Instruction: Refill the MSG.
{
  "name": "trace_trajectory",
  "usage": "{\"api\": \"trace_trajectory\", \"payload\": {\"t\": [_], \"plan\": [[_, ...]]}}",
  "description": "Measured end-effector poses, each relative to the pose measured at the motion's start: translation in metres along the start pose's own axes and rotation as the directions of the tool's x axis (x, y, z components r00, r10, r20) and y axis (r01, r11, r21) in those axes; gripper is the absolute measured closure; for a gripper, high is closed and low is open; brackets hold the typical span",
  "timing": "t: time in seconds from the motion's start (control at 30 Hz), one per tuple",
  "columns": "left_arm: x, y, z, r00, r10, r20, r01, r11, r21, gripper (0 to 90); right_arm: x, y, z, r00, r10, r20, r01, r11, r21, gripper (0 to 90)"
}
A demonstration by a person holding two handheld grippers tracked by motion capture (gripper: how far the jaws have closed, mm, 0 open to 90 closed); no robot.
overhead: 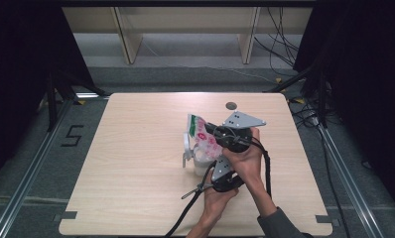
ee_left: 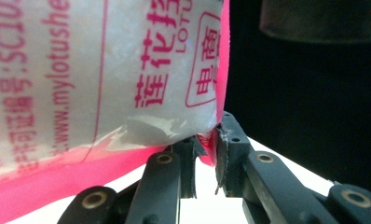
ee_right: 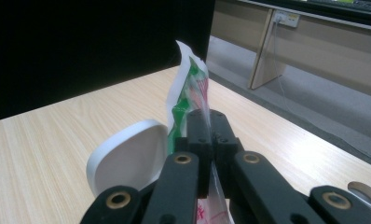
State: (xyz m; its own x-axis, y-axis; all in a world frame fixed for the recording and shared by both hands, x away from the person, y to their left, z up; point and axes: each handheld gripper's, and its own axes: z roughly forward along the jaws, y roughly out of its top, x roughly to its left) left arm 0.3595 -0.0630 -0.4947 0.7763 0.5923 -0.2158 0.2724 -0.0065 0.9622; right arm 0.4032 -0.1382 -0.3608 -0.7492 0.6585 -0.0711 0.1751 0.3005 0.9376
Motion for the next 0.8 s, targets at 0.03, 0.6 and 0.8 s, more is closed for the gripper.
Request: {"api": "trace_trajectory", "payload": {"t": [0.03,0.6,0.8], "plan": [[0.0003,0.0,0.0002,1.0,-0.001,0.0,0.001,1.0,-0.002,79.3,0.0016,-0.0002,-0.0005,0.9997,0.023,0.002,-0.023,1.0,0.006,90.0],[0.0008,-0.0001,-0.0009,0.9999,0.007,-0.008,-0.007,1.0,0.001,79.3,0.0045,0.0004,-0.0001,0.9996,0.028,0.001,-0.028,1.0,0.0,90.0],[0.0021,-0.0006,0.0007,1.0,-0.007,0.003,0.007,1.0,-0.006,79.4,0.0037,0.0001,0.0009,1.0,0.007,0.004,-0.007,1.0,0.014,90.0]]}}
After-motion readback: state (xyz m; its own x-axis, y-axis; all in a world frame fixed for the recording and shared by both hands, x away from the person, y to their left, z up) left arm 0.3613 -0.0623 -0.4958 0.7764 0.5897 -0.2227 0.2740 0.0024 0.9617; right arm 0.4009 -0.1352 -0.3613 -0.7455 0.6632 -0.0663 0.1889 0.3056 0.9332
